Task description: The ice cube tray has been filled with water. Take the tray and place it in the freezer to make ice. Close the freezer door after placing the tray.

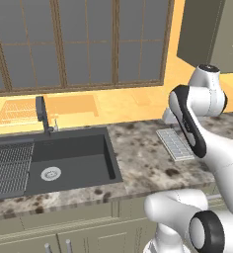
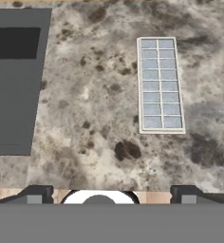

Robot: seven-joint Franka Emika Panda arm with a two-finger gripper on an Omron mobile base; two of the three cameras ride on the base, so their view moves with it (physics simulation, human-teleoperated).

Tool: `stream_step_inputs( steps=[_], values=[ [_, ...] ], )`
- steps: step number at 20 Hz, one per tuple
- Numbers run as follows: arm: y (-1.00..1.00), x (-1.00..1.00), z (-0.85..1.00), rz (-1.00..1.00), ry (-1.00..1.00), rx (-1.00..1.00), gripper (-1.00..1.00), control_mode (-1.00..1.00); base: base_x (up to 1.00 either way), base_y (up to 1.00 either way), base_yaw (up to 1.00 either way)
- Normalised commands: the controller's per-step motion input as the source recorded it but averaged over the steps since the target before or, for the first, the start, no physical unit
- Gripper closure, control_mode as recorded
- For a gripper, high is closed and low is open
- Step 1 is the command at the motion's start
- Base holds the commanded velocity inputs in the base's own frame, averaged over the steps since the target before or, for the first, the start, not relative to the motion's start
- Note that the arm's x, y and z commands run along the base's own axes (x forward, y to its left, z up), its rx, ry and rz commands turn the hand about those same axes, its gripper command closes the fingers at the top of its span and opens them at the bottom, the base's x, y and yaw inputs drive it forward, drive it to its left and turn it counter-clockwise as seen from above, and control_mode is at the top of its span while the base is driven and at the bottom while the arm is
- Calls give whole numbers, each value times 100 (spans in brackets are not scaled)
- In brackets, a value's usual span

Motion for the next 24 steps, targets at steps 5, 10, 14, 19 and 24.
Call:
stream_step_inputs(
  steps=[5,10,14,19,24],
  values=[
    [-20,12,-29,-2,-2,0,-100,-100,0,0,0],
    [0,32,-23,0,-8,0,-100,-100,0,0,0],
    [0,42,-19,0,-4,0,-100,-100,0,0,0],
    [0,43,-15,0,0,0,-100,-100,0,0,0],
    [-6,49,-24,0,0,0,-100,-100,0,0,0]
  ],
)
